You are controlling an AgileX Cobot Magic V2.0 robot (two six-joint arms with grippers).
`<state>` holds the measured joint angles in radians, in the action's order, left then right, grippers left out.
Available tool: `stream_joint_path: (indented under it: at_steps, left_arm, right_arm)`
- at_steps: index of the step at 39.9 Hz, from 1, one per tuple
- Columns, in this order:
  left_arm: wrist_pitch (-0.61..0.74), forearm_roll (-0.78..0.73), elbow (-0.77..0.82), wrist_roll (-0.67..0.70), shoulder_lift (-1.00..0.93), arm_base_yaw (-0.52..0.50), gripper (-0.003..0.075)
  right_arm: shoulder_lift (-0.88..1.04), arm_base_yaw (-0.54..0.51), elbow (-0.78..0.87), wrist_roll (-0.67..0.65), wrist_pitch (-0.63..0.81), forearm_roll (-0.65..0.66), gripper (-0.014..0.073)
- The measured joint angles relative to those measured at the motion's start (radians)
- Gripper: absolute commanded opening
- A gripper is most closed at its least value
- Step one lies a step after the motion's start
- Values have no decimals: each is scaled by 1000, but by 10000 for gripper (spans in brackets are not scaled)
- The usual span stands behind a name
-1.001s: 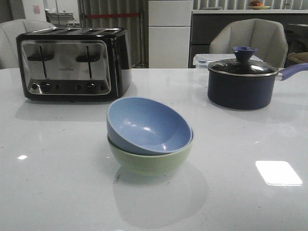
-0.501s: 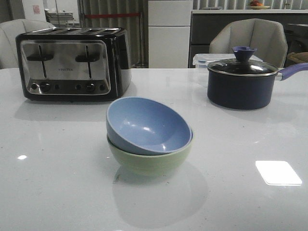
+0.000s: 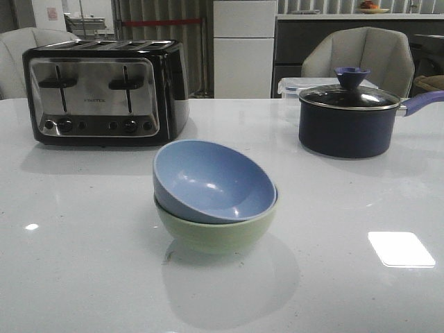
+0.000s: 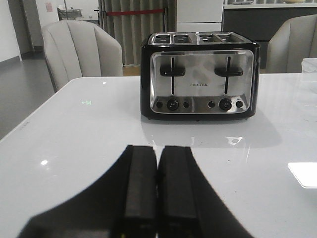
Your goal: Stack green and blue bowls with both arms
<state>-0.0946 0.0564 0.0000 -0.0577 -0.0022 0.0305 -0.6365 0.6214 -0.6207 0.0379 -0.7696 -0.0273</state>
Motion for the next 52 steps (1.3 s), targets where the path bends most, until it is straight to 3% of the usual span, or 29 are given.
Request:
stream_joint_path:
  at_steps: [17, 52]
  left_arm:
    - [66, 0, 0, 2, 0, 35, 98]
    - [70, 0, 0, 2, 0, 35, 98]
  right_arm:
    - [0, 0, 0, 0, 0, 0, 32]
    - [23, -7, 12, 0, 0, 0, 32]
